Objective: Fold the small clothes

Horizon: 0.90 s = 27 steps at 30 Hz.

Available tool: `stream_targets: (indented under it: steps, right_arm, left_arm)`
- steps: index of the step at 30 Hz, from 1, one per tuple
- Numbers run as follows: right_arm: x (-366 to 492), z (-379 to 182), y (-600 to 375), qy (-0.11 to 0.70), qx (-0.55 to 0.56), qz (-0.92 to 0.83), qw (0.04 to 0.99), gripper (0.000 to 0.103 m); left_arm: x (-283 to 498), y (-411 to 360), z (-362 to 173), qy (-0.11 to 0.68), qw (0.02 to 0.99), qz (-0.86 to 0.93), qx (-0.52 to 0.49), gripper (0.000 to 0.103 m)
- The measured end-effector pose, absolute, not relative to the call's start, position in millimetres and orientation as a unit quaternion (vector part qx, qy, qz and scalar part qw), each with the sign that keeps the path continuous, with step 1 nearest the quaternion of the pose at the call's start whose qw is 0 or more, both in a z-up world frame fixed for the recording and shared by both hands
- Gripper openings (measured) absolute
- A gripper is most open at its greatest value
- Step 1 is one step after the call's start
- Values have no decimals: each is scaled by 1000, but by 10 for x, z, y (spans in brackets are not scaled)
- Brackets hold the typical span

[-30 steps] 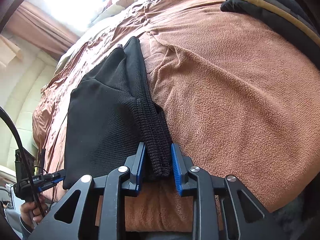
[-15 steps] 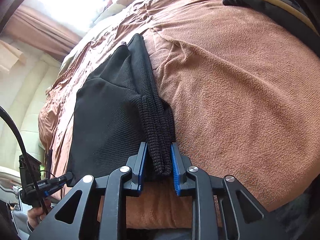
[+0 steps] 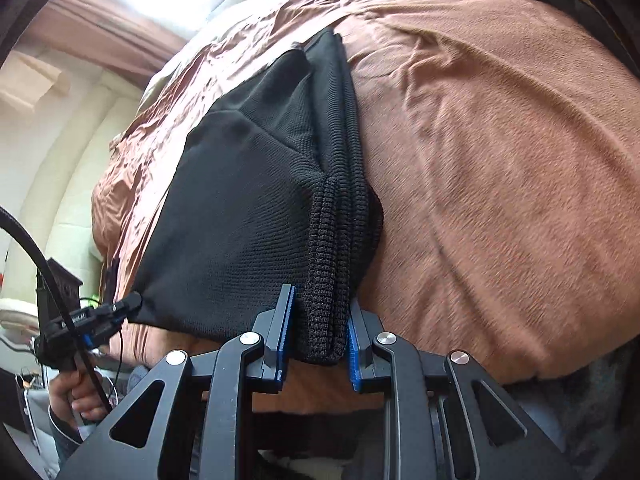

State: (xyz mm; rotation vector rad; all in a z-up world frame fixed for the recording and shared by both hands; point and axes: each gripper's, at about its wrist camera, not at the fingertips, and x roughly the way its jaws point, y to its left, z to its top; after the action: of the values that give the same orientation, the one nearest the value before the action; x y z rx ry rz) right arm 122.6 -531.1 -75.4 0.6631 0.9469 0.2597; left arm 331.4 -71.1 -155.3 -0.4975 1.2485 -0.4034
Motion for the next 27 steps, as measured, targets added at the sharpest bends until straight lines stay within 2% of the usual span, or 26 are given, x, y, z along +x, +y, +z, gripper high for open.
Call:
stream_targets:
  steps: [24, 26, 27]
  right_arm:
    - [1339, -723, -5011, 471, 280, 161, 821, 20]
    - [1370, -685, -5035, 467, 278, 156, 825, 24]
    - [1372, -679, -5053, 463, 281, 156, 826, 31]
  left_arm:
    - [2875, -286, -1554, 603, 754, -174, -193, 10]
    - [2919, -295, -1544, 606, 754, -169, -187, 11]
    - [2944, -294, -1533, 604, 757, -168, -186, 15]
